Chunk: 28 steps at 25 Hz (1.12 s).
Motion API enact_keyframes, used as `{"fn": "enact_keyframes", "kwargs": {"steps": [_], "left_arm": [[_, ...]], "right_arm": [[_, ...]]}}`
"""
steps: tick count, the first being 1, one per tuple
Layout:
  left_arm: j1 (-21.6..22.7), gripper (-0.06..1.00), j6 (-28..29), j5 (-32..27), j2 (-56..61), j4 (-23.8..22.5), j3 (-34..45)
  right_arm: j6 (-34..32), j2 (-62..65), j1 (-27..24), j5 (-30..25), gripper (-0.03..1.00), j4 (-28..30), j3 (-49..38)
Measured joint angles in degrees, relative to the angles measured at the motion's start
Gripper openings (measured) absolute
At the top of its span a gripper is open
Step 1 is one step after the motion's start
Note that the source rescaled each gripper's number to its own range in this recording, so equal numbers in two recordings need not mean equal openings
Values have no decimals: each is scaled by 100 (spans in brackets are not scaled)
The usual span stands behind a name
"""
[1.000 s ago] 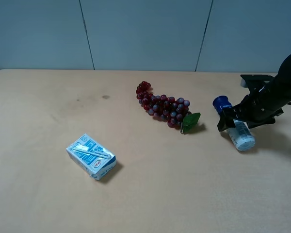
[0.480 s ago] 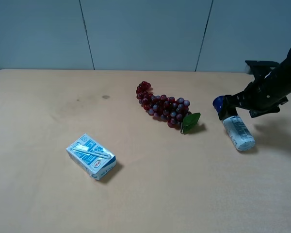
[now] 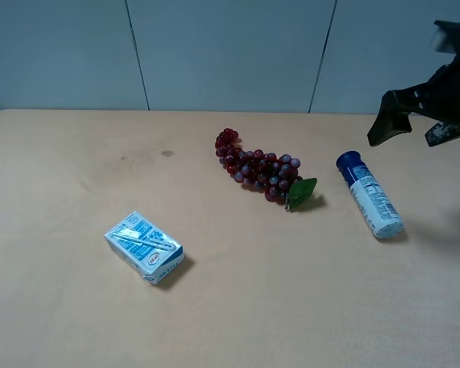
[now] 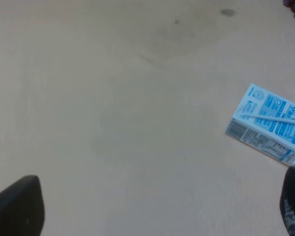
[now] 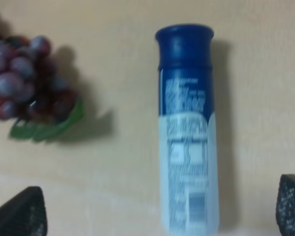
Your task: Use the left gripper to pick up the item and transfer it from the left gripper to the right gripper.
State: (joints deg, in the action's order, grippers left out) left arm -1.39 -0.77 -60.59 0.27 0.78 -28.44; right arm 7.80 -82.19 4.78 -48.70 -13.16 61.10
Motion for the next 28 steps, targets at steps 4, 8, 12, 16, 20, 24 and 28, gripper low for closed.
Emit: {"fn": "enact_keyframes", "kwargs": {"steps": [4, 8, 12, 16, 20, 24, 28], "left_arm": [[0, 91, 0, 0, 0, 0, 0], [0, 91, 0, 0, 0, 0, 0], [0, 91, -1, 0, 0, 0, 0], [0, 91, -1, 0, 0, 0, 0], [0, 91, -1, 0, 0, 0, 0], [0, 91, -6, 0, 0, 0, 0], [0, 91, -6, 0, 0, 0, 0]], "right_arm": [[0, 690, 0, -648, 100, 0, 0], [-82, 1362, 0, -1150, 100, 13, 0], [-87, 1973, 0, -1634, 100, 48, 0], [-130, 2558, 0, -2013, 100, 171, -28], [-331, 3272, 0, -2047, 100, 191, -489], [-346, 4161, 0, -2066, 100, 317, -1267], [-346, 5209, 0, -2060, 100, 627, -2098]]}}
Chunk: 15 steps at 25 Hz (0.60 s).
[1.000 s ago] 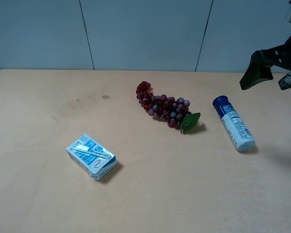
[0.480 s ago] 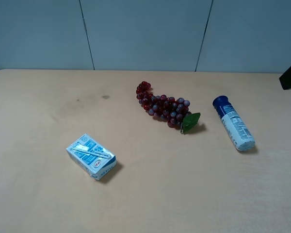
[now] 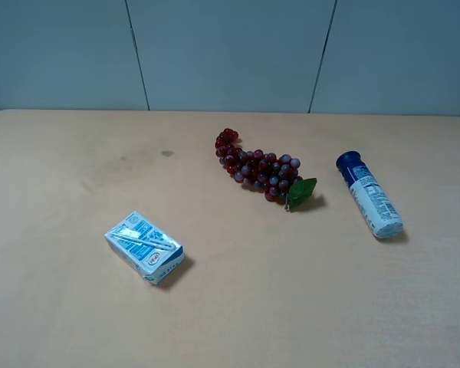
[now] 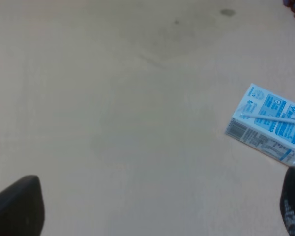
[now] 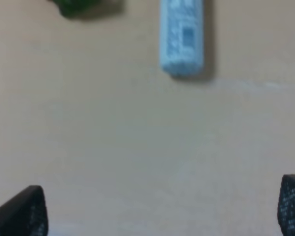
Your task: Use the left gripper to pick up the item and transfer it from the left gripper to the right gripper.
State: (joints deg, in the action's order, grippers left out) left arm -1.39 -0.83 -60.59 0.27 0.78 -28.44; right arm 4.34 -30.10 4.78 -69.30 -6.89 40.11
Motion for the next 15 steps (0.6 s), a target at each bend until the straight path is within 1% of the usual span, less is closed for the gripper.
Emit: {"fn": "enact_keyframes", "kwargs": {"steps": [4, 7, 12, 15], "left_arm": [[0, 91, 0, 0, 0, 0, 0], [0, 91, 0, 0, 0, 0, 0], [0, 91, 0, 0, 0, 0, 0], [0, 91, 0, 0, 0, 0, 0]], "right_arm": [[-96, 954, 0, 208, 100, 141, -629], [-229, 1604, 0, 441, 100, 165, -904], [-278, 2345, 0, 739, 100, 336, -945], [-278, 2662, 0, 791, 100, 487, -984]]}}
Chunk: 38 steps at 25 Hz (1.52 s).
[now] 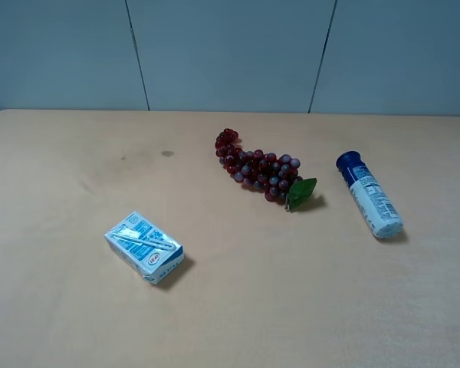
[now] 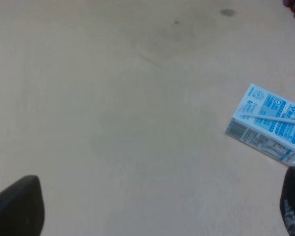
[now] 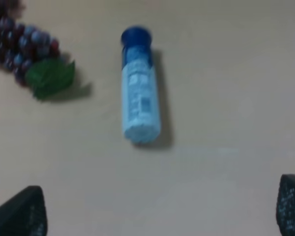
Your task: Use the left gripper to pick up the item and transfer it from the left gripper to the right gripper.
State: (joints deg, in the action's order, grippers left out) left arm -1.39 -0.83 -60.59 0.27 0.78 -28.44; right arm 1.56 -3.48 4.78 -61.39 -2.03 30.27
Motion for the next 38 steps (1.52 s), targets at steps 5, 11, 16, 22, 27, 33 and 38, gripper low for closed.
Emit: {"fn": "enact_keyframes", "kwargs": {"steps": [5, 11, 16, 22, 27, 33, 38], "left_arm": [[0, 91, 0, 0, 0, 0, 0], [0, 91, 0, 0, 0, 0, 0], [0, 91, 0, 0, 0, 0, 0], [0, 91, 0, 0, 0, 0, 0], [0, 91, 0, 0, 0, 0, 0], [0, 91, 0, 0, 0, 0, 0], [0, 91, 0, 0, 0, 0, 0]], "right_arm": [[-45, 322, 0, 227, 100, 20, -187], [-89, 327, 0, 265, 100, 20, -187], [-100, 327, 0, 265, 100, 20, -187], [-106, 327, -334, 272, 100, 22, -187], [-106, 364, -764, 277, 100, 33, -187], [-106, 364, -764, 277, 100, 38, -187], [-106, 364, -764, 277, 100, 38, -187]]}}
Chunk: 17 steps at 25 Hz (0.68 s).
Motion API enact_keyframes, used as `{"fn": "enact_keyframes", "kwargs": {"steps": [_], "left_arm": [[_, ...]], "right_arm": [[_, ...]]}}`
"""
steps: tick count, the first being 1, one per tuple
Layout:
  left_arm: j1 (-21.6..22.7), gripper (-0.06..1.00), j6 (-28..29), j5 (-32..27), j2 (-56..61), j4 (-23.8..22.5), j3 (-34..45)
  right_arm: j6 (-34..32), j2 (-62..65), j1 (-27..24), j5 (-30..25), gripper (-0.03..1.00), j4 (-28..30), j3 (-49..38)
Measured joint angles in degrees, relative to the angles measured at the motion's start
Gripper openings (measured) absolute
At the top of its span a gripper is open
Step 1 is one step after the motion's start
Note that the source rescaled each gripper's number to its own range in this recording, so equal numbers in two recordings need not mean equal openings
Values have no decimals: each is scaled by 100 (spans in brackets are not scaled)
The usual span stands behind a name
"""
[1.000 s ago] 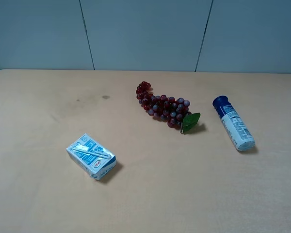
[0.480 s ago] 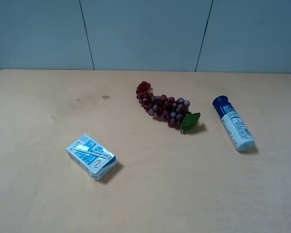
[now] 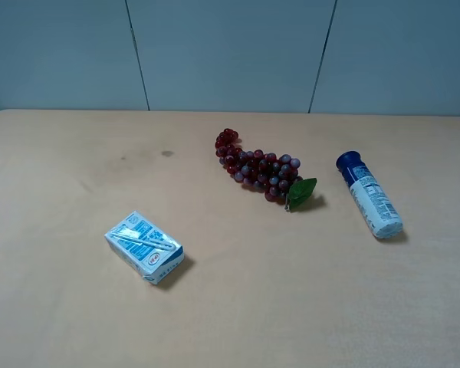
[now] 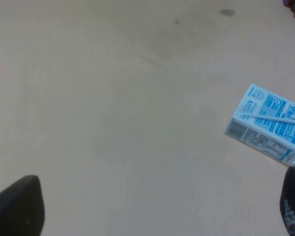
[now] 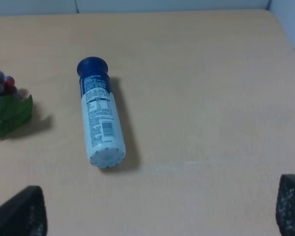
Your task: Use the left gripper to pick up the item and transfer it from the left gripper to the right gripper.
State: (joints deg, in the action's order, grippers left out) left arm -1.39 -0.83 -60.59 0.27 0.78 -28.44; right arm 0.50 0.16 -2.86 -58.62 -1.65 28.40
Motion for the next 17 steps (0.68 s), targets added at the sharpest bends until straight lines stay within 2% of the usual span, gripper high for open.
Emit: {"fn": "enact_keyframes", "kwargs": {"steps": [17], "left_arm": [[0, 91, 0, 0, 0, 0, 0]], "right_arm": [[0, 0, 0, 0, 100, 0, 0]]}}
